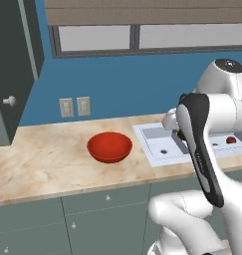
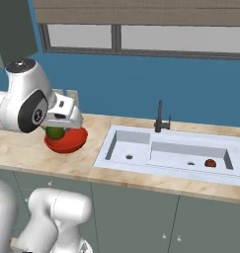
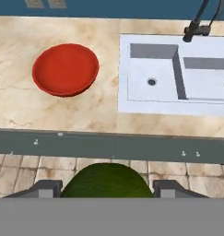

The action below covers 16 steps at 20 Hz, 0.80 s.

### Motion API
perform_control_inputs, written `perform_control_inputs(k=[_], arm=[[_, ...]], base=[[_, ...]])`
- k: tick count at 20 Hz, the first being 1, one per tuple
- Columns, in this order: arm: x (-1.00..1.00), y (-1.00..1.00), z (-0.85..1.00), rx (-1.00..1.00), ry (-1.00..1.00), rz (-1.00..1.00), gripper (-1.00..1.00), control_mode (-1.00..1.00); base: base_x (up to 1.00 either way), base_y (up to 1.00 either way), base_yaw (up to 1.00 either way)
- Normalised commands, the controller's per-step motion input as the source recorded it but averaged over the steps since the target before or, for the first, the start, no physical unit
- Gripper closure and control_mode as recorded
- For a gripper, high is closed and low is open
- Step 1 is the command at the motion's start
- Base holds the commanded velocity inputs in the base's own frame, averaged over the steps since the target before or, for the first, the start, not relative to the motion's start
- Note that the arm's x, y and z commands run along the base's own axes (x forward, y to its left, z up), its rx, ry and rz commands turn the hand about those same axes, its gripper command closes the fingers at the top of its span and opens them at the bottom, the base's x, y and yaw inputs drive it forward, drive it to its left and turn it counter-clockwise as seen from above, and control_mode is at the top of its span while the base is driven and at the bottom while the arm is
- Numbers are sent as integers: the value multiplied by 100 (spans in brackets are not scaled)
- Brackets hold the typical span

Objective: Pick the limes from the cabinet and place them in one bowl. Pick the apple from the sink and place it in the other bowl.

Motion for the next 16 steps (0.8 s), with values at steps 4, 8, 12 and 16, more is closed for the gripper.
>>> perform_control_inputs(k=[4, 8, 12, 16], arm=[[58, 19, -37, -1, 9, 29, 100, -100], [50, 54, -43, -8, 1, 22, 100, -100], [62, 47, -36, -11, 2, 19, 100, -100], [67, 41, -20, -9, 10, 16, 100, -100]], base=[[0, 0, 0], [0, 0, 0], [0, 0, 0], [0, 0, 0]])
